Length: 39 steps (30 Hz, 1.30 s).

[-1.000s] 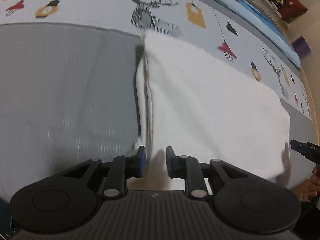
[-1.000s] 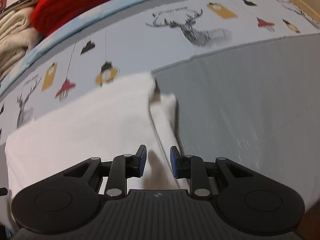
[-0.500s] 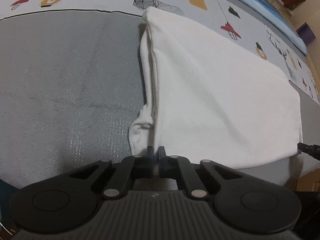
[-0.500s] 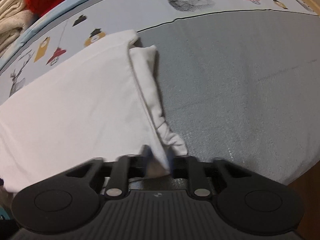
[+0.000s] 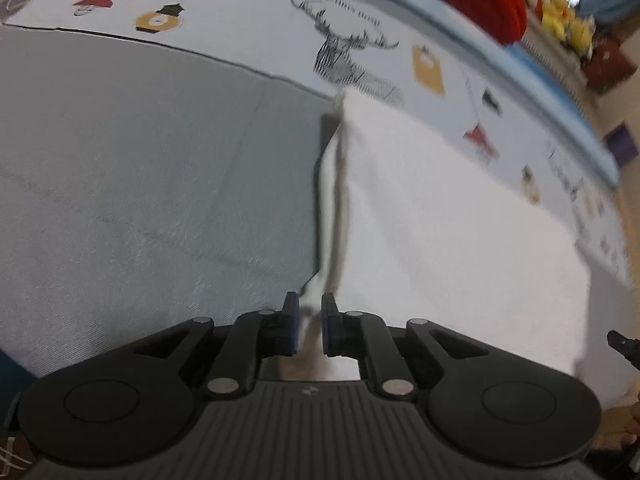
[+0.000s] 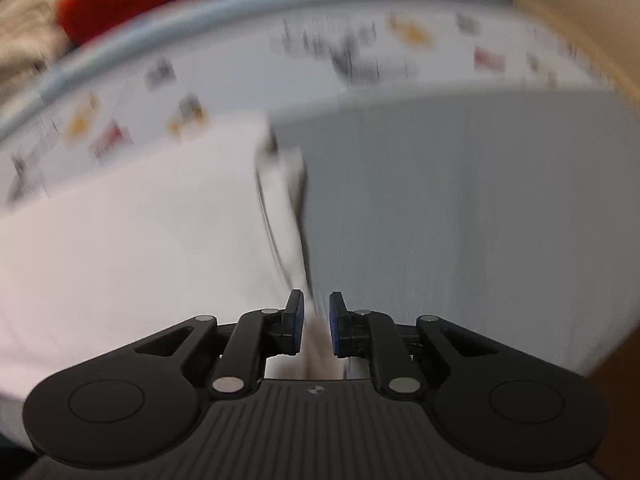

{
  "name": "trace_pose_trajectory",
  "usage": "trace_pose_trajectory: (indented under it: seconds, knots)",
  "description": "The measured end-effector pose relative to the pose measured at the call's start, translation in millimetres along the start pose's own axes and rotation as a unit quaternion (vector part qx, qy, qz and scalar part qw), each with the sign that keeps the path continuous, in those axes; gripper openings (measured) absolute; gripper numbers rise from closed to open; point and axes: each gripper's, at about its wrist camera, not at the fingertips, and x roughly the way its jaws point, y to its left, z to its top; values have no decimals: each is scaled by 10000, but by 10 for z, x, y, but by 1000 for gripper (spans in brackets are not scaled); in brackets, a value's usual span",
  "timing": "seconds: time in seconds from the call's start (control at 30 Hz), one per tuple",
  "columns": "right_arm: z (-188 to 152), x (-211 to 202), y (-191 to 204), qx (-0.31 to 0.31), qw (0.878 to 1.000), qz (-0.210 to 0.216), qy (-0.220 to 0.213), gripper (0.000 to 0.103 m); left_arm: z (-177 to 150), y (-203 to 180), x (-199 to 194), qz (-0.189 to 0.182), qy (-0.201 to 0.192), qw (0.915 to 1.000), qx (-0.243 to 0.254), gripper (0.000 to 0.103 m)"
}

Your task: Fold small clothes

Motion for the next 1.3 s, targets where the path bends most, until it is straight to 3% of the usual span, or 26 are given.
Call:
trace_pose_trajectory:
  seconds: [0.07,0.13,0.2,0.27,0.3,0.37,0.47,0.53,0.8,0.87,1.2,1.3]
  knots:
    - [157,-187,-44,5,9981,333,-525,15,87,-32,-7,-176,24,9998,67,29]
    - [286,-357,-91,-131,9933,546,-1013,22,195,-65,-15,-338,40,9989,312,35]
    - [341,-454,-138,-261,9886,588,-1363,23,270,-118,0,-493,20,9970,598,37]
    - [333,-471,-192,-288,9860,592,-1529,23,324,-46,79,-482,116,9971,582,38]
    - [304,-433,-227,-255,9859,593,-1547,23,349,-3,146,-430,216,9980,412,38]
    - [286,-308,-234,-214,9914,523,-1184,23,423,12,298,-423,352,9982,252,38]
    - [291,-303,-231,-196,9894,546,-1329,23,482,-19,420,-528,437,9975,160,42]
    - [301,-244,-229,-225,9908,565,-1206,23,508,-47,497,-585,504,9970,68,42]
    - [286,-131,-167,-347,9926,508,-1048,24,472,-219,819,-112,959,9953,73,42]
    - [286,-116,-165,-331,9931,471,-1025,23,469,-282,861,38,934,9953,246,42]
    - [246,-77,-73,-429,9939,376,-944,23,491,-254,847,38,836,9959,335,42]
    - [240,-67,-41,-481,9939,340,-927,23,482,-302,867,33,853,9952,478,35]
